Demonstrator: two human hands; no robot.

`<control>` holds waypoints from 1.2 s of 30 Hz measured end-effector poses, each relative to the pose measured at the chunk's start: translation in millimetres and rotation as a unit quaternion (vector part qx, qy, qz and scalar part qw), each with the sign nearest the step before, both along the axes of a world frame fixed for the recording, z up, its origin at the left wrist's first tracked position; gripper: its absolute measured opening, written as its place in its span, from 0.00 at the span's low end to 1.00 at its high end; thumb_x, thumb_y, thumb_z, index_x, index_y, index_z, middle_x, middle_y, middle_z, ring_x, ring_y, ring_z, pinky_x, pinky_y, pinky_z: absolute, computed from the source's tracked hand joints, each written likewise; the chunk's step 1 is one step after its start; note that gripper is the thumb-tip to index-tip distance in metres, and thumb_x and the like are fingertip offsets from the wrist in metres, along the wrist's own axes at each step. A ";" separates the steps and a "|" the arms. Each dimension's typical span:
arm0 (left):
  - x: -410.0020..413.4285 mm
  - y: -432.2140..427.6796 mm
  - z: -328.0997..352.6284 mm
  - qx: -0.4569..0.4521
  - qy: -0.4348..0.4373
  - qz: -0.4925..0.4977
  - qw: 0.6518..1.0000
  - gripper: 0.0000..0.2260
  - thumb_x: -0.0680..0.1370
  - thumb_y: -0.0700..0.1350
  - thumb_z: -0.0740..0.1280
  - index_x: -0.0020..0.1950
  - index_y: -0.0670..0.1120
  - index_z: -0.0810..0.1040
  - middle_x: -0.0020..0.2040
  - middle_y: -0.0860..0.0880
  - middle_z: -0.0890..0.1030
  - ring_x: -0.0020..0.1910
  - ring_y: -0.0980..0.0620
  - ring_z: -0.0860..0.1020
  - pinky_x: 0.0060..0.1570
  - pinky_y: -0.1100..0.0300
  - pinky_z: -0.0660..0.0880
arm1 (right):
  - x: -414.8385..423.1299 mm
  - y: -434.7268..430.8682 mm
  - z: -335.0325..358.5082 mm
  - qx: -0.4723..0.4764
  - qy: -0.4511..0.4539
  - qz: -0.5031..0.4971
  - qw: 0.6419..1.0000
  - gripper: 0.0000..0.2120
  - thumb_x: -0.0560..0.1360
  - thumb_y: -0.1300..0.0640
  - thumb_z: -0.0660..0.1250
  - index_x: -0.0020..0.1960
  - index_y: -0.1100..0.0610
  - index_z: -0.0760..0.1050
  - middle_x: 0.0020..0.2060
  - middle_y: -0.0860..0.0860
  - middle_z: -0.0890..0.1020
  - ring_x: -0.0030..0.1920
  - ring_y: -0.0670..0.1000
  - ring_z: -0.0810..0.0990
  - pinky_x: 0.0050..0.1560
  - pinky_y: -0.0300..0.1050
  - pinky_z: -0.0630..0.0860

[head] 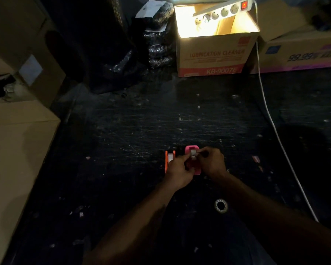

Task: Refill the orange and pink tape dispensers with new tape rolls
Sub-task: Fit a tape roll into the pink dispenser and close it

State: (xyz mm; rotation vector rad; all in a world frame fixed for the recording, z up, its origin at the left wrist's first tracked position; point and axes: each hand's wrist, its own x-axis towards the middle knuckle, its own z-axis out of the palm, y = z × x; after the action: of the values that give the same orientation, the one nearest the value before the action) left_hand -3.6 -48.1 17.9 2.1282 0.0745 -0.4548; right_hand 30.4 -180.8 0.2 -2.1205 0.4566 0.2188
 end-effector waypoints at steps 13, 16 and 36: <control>15.1 -2.9 -4.5 0.024 0.048 -0.045 0.998 0.26 0.73 0.38 0.66 0.70 0.53 0.74 0.62 0.45 0.80 0.60 0.46 0.79 0.63 0.54 0.76 | 15.4 1.3 3.7 0.016 -0.005 -0.006 1.000 0.05 0.71 0.61 0.70 0.45 0.55 0.84 0.41 0.55 0.86 0.43 0.52 0.83 0.48 0.44 0.79; 15.4 -3.5 -0.8 0.021 0.037 -0.040 0.998 0.25 0.74 0.37 0.66 0.71 0.51 0.74 0.64 0.46 0.79 0.62 0.48 0.78 0.61 0.61 0.73 | 13.1 -0.5 7.4 0.046 -0.018 0.012 0.999 0.03 0.71 0.60 0.72 0.42 0.53 0.82 0.38 0.52 0.83 0.41 0.51 0.82 0.42 0.40 0.75; 13.0 -0.3 -4.1 0.021 -0.006 -0.011 1.000 0.17 0.75 0.41 0.64 0.62 0.52 0.81 0.55 0.47 0.85 0.53 0.48 0.82 0.56 0.52 0.79 | -2.1 -3.3 -8.7 0.015 -0.016 0.046 0.999 0.10 0.66 0.45 0.72 0.47 0.43 0.79 0.39 0.48 0.86 0.41 0.50 0.86 0.42 0.56 0.83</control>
State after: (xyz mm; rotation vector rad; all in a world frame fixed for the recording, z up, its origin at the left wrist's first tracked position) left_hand 9.4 -48.4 13.8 2.1752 0.0543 -0.4566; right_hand 28.3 -184.1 -8.5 -2.1141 0.3345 0.2438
